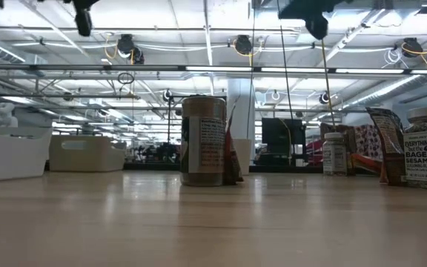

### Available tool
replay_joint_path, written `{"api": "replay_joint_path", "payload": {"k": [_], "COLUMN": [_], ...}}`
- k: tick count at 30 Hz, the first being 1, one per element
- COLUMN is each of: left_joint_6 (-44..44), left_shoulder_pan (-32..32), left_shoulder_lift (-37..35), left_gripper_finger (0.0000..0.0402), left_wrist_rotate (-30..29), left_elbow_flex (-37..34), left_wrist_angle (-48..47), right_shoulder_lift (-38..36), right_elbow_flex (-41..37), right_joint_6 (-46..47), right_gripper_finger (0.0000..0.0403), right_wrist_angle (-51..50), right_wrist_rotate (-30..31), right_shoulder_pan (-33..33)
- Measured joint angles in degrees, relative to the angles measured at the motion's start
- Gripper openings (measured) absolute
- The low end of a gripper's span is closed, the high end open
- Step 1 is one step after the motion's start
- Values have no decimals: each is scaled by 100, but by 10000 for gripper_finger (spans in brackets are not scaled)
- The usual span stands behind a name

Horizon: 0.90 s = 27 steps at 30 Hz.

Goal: Sort spices by type
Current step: Put the brown seasoning pack into the top white bin

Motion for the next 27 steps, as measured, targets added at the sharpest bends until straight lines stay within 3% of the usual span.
{"api": "replay_joint_path", "payload": {"k": [5, 12, 20, 27], "left_joint_6": [387, 1045, 1120, 981], "left_shoulder_pan": [87, 314, 576, 813], "left_shoulder_lift": [675, 1350, 1688, 1864], "left_gripper_finger": [24, 24, 36, 115], "left_wrist_rotate": [-5, -22, -119, -98], "left_elbow_flex": [1067, 2345, 2509, 2509], "left_wrist_angle": [-1139, -2717, -3219, -3668], "right_shoulder_lift": [508, 1035, 1580, 2218], "right_elbow_flex": [1173, 2042, 2084, 2084], "right_joint_6": [-247, 177, 266, 158], "right_gripper_finger": [0, 37, 116, 191], "right_wrist_angle": [-1996, -3611, -4131, -4157], "right_wrist_rotate": [765, 1509, 1493, 1500], "right_shoulder_pan": [-556, -1580, -2559, -2931]}}
